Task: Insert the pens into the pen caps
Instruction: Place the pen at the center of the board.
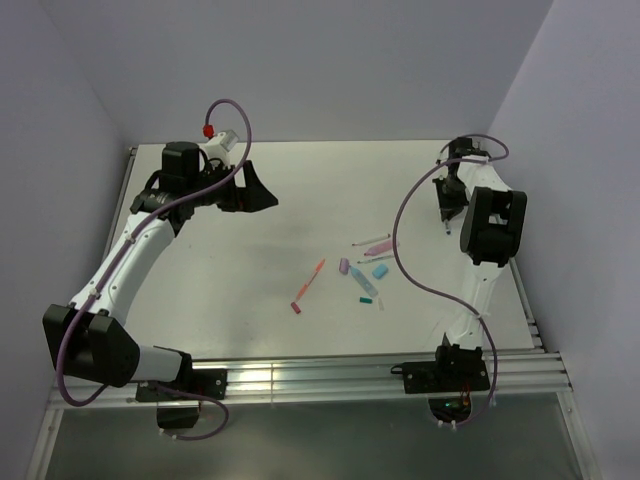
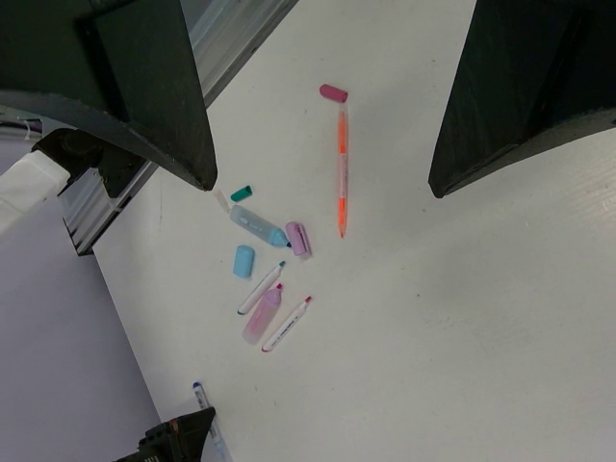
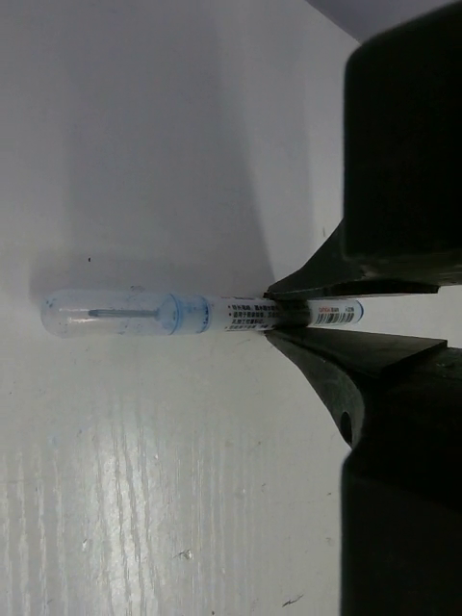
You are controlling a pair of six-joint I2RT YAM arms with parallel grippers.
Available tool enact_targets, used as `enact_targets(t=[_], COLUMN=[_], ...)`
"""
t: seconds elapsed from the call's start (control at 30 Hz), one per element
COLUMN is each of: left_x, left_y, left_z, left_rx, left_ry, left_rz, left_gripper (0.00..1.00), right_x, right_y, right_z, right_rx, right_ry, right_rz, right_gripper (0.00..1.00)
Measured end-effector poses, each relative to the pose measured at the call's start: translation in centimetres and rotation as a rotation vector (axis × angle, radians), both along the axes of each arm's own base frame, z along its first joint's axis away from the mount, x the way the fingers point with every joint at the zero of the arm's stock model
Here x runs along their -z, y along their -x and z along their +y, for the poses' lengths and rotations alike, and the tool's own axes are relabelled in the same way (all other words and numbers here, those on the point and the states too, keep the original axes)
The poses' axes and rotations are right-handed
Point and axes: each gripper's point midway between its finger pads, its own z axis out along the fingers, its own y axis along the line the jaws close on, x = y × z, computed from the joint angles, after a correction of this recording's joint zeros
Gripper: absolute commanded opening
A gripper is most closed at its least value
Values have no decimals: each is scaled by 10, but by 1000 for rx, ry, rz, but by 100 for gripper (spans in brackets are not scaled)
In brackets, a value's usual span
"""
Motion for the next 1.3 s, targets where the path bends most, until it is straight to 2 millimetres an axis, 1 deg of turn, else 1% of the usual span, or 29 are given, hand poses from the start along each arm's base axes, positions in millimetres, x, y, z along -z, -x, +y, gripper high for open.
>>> enact_targets(t=[0.17,0.47,0.53,0.6,0.63,0.7,0.73,0.8,0.83,0.87,0.9,0.93,0.97,1.0,1.03,1.1,1.13,1.17,1.23,1.3], left_x=[0,0,0,0,0,1,3,5,6,5,5,4,4,4,6,11,16,23,38,60], left_y=[0,-1,-1,1,3,6,7,9,9,10,10,10,11,11,12,12,11,11,12,14], left_z=[0,3,3,3,3,3,4,6,7,8,10,12,14,15,18,23,25,28,26,16], left_rx=[-1,-2,4,20,31,52,60,68,70,70,69,67,66,64,65,62,59,53,64,95], left_ry=[0,-5,-5,-4,-5,-13,-20,-38,-50,-57,-67,-79,-94,-106,-124,-162,-189,-221,-289,-366], left_rz=[0,-5,-8,-12,-13,-18,-17,-22,-30,-39,-49,-59,-70,-77,-84,-90,-89,-81,-67,-43], left_gripper=[99,100,100,99,100,99,99,99,97,95,93,89,88,86,81,77,69,67,65,65], right_x=[1,1,-1,-7,-14,-32,-42,-73,-90,-110,-123,-141,-158,-171,-183,-205,-212,-216,-216,-208], right_y=[3,8,9,10,10,8,6,-2,-6,-9,-10,-9,-7,-5,-3,4,8,13,25,37], right_z=[4,12,15,20,22,28,30,34,36,39,41,44,48,52,55,63,66,70,76,81], right_rx=[7,7,6,5,2,-2,-8,-24,-35,-46,-57,-73,-87,-98,-110,-135,-147,-159,-175,-190], right_ry=[-22,-66,-82,-106,-119,-146,-155,-173,-180,-189,-196,-204,-215,-224,-235,-259,-271,-282,-302,-310], right_rz=[15,32,34,30,23,-8,-30,-104,-149,-199,-231,-273,-313,-344,-372,-423,-441,-455,-454,-433], right_gripper=[35,39,41,45,52,61,70,79,84,93,93,93,93,94,94,94,95,95,96,96])
